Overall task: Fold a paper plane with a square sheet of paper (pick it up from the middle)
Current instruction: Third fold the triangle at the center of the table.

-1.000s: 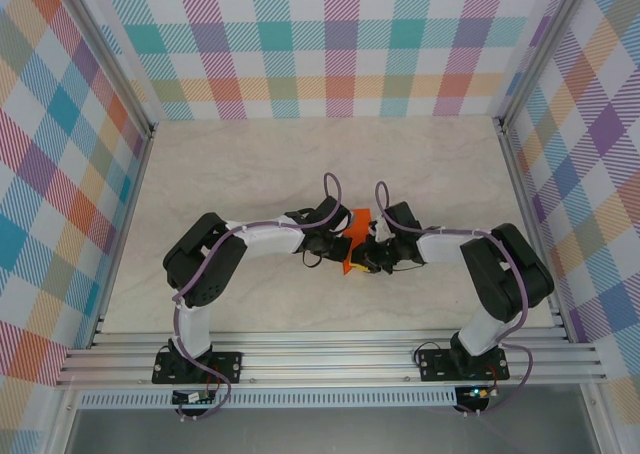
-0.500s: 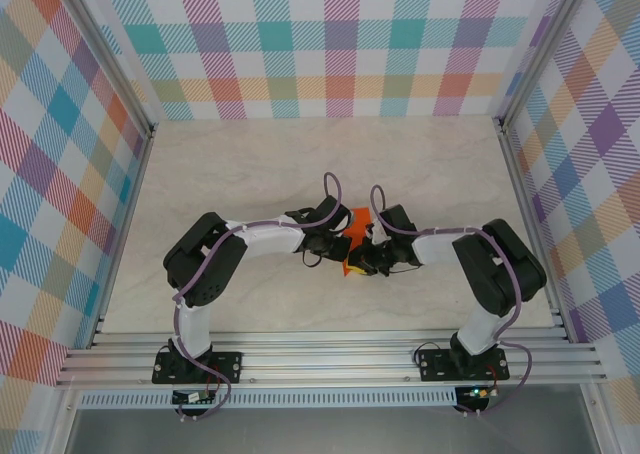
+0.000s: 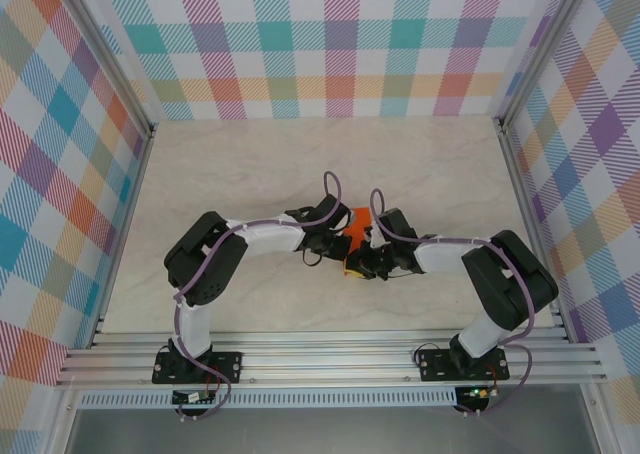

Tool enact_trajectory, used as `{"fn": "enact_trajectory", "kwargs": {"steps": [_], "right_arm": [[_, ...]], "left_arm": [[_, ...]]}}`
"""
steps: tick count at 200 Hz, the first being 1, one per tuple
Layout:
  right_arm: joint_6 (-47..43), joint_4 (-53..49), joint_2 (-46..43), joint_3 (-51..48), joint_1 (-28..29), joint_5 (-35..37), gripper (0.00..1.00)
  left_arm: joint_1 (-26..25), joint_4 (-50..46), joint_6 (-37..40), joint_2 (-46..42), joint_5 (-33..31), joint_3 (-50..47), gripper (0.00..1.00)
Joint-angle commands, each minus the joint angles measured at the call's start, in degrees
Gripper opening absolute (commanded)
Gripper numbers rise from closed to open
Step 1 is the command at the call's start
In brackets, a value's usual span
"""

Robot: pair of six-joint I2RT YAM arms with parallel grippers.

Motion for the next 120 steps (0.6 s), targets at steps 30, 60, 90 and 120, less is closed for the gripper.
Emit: {"fn": "enact_trajectory", "kwargs": {"steps": [30, 60, 90, 120], "right_arm": [[1.67, 0.85, 5.43, 1.67, 2.28, 3.31, 0.11], [1.31, -1.10, 2.59, 1.79, 2.47, 3.96, 0.11], [0.42, -7.22, -4.79, 1.79, 2.47, 9.49, 0.12], [0.34, -7.94, -7.16, 1.66, 2.29, 11.82, 0.13]], "left_arm": [[0.87, -1.92, 0.78, 1.52, 0.41, 1.06, 0.08], [1.00, -1.94, 0.84, 1.30, 0.24, 0.97, 0.08], [1.00, -1.97, 0.92, 1.03, 0.16, 0.99, 0.08], [1.10, -1.97, 1.04, 0.80, 0.19, 0.88, 0.08]]}}
